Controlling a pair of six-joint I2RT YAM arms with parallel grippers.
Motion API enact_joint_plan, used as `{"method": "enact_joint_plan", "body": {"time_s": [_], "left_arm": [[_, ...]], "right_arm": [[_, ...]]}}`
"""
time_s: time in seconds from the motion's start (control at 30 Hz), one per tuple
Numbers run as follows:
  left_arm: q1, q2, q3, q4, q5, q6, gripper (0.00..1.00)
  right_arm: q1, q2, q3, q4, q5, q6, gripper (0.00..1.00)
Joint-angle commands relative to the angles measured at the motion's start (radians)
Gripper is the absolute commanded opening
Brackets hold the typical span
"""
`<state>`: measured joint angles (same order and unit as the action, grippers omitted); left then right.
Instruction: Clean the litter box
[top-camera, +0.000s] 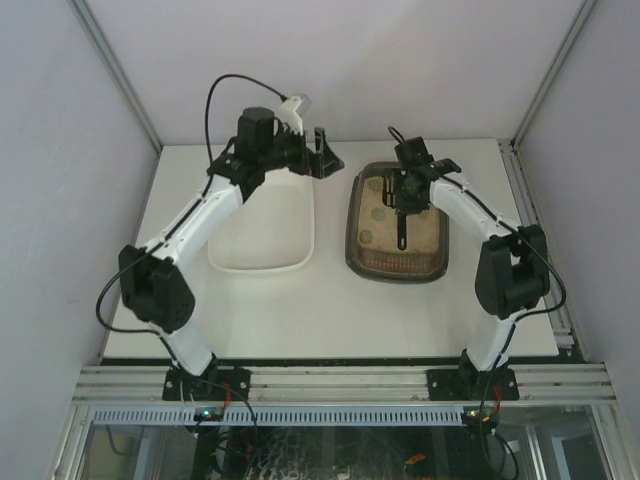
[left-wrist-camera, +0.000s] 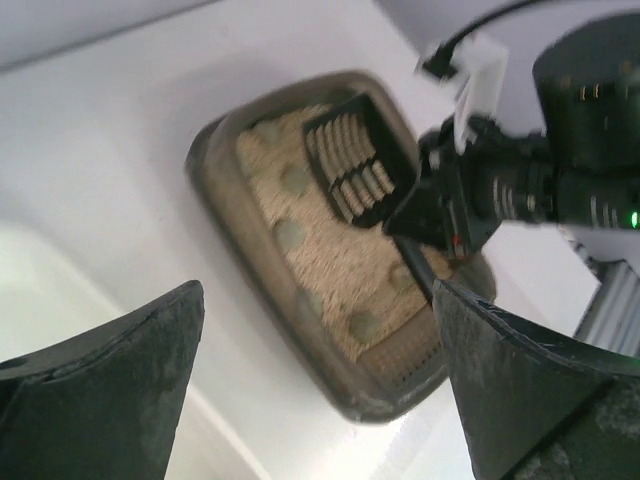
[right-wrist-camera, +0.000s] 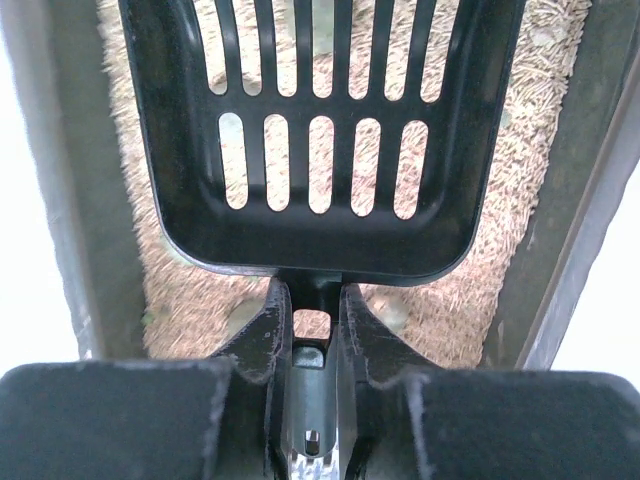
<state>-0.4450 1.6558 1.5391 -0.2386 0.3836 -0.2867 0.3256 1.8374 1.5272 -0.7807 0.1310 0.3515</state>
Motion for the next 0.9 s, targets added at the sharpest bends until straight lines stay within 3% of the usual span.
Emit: {"method": "enact_joint_plan", "body": {"time_s": [0.0,0.07,0.13,0.57,0.73,0.8,0.87], "left_arm": [[0.025,0.215,0.359,-0.207,0.351,0.126,1.0],[0.014,0.313,0.531,-0.338,0.363,0.169,1.0],[0.005,0.373,0.592,-0.36,0.35,0.192,1.0],[-0.084,0.5,0.553,-0.274,0.399,0.135,1.0],[-0.099,0.493,0.472,-0.153,0.403,0.067,1.0],[-0.1,0.494,0.459,-0.093,0.413,0.01,0.96],[-0.1,0.502,0.457,-0.054,0.428,-0.041,0.84]], "right_arm": [[0.059,-0.09,0.04,-0.088,0.015,-0.018,0.0],[0.081,-0.113,0.02,-0.092,0.011,-0.018,0.0],[0.098,-0.137,0.009,-0.101,-0.001,-0.015,0.0],[0.156,-0.293,-0.024,-0.108,-0.117,0.026,0.0],[0.192,-0.304,-0.025,-0.116,-0.118,0.049,0.0],[0.204,-0.303,-0.03,-0.115,-0.116,0.052,0.0],[0.209,-0.301,-0.033,-0.114,-0.116,0.053,0.0]]}}
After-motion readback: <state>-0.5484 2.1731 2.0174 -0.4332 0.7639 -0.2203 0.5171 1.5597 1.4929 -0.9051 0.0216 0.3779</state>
